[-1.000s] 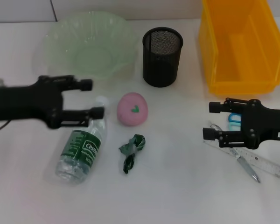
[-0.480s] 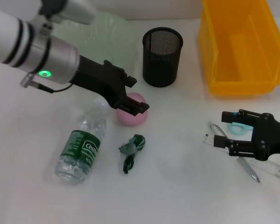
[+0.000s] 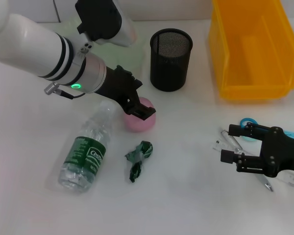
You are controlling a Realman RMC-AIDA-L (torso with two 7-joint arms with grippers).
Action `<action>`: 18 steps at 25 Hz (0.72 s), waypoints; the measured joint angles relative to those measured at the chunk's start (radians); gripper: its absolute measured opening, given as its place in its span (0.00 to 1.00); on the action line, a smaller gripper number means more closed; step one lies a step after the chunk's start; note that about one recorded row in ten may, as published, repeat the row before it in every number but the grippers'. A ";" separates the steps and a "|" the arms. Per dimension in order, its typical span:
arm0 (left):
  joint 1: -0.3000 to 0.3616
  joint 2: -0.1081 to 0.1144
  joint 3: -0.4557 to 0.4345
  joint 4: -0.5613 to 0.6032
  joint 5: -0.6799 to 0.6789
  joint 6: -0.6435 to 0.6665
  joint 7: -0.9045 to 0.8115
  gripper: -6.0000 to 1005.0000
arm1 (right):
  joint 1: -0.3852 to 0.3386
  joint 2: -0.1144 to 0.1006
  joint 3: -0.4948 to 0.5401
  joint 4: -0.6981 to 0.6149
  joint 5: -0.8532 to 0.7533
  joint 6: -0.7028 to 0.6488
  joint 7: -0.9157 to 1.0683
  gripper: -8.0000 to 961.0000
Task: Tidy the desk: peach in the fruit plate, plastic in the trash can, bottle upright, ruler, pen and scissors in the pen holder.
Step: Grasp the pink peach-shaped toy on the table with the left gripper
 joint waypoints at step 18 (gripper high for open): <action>0.025 0.000 0.072 -0.014 0.015 -0.051 -0.012 0.38 | 0.010 0.003 -0.005 0.026 -0.003 -0.001 -0.008 0.85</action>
